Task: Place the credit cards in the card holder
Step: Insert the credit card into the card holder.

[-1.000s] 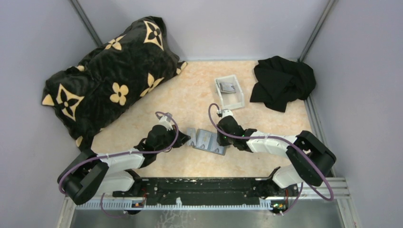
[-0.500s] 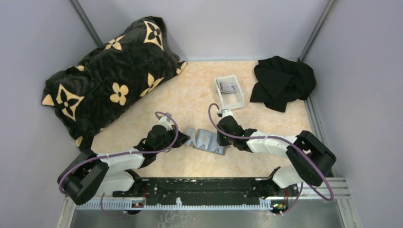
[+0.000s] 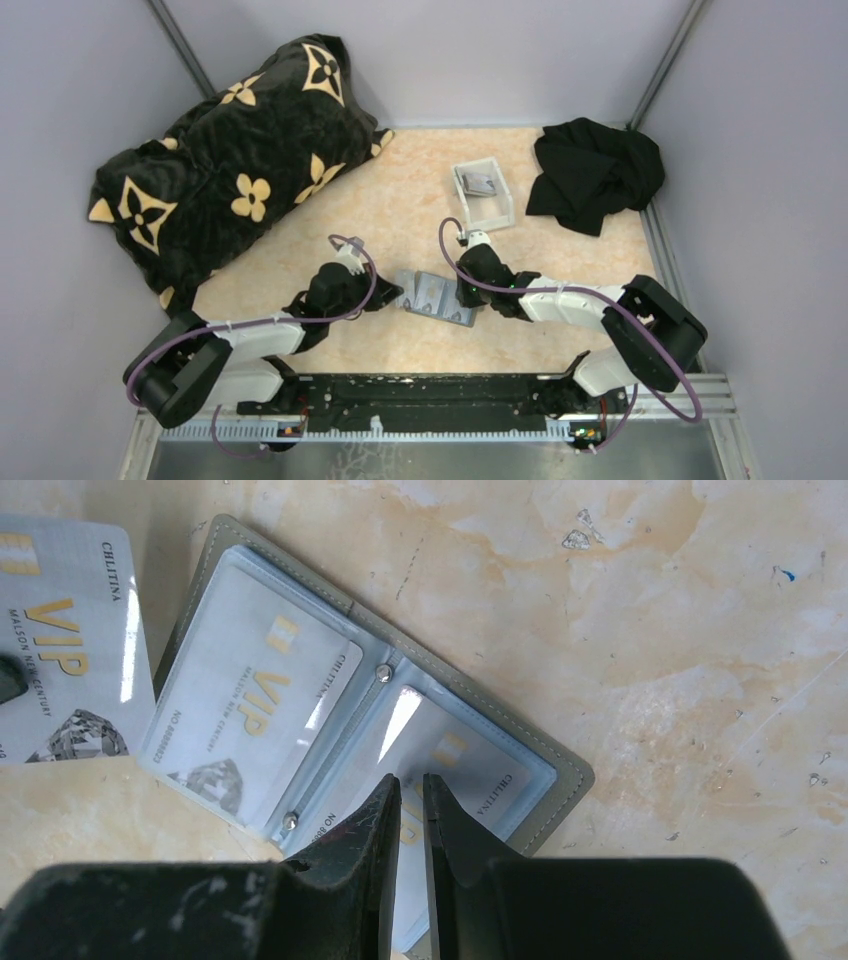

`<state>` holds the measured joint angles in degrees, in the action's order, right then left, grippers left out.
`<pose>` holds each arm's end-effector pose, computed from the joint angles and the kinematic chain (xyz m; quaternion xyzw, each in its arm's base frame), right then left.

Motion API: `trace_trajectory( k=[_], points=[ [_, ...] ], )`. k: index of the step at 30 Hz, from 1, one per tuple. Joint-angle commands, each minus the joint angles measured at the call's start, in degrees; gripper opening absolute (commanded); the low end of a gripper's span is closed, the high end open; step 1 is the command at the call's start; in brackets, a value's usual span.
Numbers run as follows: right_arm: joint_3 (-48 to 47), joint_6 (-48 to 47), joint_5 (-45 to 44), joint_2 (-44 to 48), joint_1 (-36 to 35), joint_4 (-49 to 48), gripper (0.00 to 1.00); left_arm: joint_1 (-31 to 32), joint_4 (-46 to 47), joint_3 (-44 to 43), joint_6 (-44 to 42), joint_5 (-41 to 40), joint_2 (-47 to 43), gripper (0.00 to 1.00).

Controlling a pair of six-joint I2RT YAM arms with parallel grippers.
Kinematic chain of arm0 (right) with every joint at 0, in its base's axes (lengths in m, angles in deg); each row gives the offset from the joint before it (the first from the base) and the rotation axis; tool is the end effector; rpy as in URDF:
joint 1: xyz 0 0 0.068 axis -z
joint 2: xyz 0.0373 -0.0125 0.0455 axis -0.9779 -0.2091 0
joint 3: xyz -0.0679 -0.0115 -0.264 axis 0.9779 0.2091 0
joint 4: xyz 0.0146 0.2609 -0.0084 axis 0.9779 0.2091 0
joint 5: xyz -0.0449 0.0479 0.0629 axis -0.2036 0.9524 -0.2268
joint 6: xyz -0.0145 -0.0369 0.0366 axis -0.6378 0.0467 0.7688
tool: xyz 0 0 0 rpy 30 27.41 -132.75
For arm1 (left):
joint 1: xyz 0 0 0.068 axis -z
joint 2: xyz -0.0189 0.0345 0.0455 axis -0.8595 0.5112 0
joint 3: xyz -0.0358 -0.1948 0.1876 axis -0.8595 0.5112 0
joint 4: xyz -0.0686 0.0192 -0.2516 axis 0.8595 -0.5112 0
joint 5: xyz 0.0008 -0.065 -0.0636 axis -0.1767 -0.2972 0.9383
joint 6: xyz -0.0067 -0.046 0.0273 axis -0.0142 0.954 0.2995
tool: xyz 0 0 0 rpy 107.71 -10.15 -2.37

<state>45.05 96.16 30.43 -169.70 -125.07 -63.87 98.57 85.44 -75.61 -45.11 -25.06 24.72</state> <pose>0.1810 0.1883 0.1560 -0.1209 0.9233 0.1750 0.3198 0.1634 -0.1378 0.1449 -0.0156 0.8354 -0.3935 0.3834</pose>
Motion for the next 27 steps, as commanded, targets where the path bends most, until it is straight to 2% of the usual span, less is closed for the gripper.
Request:
trace_trajectory(
  k=[1,12,19,27],
  points=[
    [1.56,0.69,0.88,-1.31,-0.54,0.94,0.15,-0.29,3.79,-0.08,-0.76,4.37,1.61,0.0],
    [1.81,0.79,0.56,-0.83,-0.6,1.08,0.15,-0.29,4.91,-0.89,0.58,7.14,1.62,0.0],
    [1.66,0.88,-0.14,-0.17,-0.52,1.77,0.16,-0.15,8.53,-3.53,2.42,11.46,6.02,0.0],
    [1.4,1.05,-1.37,0.31,-0.5,2.83,0.16,2.16,9.7,-5.88,2.64,11.98,9.46,0.0]
  ],
)
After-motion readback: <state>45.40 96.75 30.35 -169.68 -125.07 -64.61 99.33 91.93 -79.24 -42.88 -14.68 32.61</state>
